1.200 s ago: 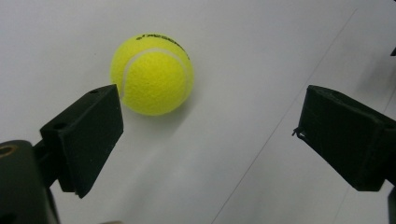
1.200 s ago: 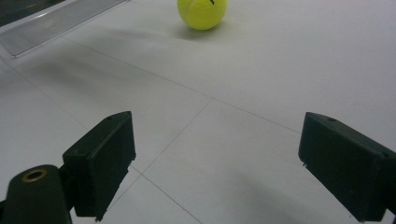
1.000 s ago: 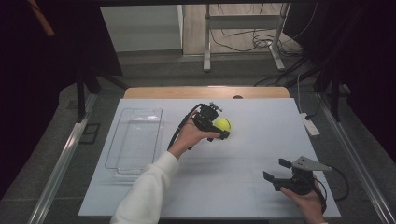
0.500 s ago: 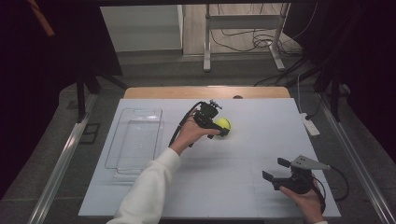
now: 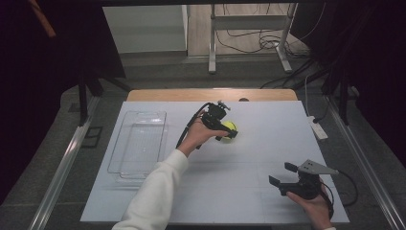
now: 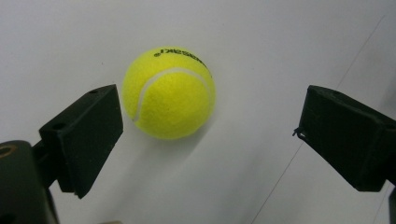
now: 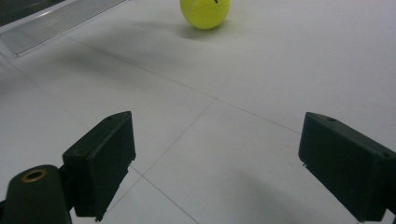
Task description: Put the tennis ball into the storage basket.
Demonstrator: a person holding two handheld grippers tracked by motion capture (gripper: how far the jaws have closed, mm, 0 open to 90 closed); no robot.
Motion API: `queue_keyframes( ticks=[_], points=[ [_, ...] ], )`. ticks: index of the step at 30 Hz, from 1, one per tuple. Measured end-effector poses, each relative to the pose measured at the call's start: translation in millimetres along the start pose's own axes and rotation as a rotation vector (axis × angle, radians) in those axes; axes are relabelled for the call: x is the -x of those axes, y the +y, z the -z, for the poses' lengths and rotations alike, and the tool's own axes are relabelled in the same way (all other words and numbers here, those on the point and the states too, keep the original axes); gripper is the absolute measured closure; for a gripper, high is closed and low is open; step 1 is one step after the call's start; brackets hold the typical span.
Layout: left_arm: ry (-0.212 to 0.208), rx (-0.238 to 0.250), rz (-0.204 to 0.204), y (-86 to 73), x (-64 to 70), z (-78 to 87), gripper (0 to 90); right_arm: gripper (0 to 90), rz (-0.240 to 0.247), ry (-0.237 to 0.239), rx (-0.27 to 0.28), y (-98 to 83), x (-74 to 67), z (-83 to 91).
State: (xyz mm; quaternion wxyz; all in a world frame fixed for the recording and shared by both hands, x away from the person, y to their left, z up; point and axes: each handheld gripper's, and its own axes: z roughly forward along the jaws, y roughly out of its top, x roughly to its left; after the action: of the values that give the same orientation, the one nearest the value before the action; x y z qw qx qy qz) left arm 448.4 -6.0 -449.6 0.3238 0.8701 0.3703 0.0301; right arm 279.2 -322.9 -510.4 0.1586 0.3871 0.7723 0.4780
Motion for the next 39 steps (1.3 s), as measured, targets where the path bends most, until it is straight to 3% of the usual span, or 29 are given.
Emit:
queue_keyframes(
  ticks=[22,39],
  points=[
    [0.013,-0.041,0.015,18.3,-3.0,-23.3,6.9,10.8,-0.001,-0.002,0.001,-0.1,0.6,-0.1],
    [0.031,-0.063,0.036,19.3,-11.1,-34.2,6.7,10.9,0.002,-0.001,-0.007,-0.8,0.1,-1.4]
  ],
)
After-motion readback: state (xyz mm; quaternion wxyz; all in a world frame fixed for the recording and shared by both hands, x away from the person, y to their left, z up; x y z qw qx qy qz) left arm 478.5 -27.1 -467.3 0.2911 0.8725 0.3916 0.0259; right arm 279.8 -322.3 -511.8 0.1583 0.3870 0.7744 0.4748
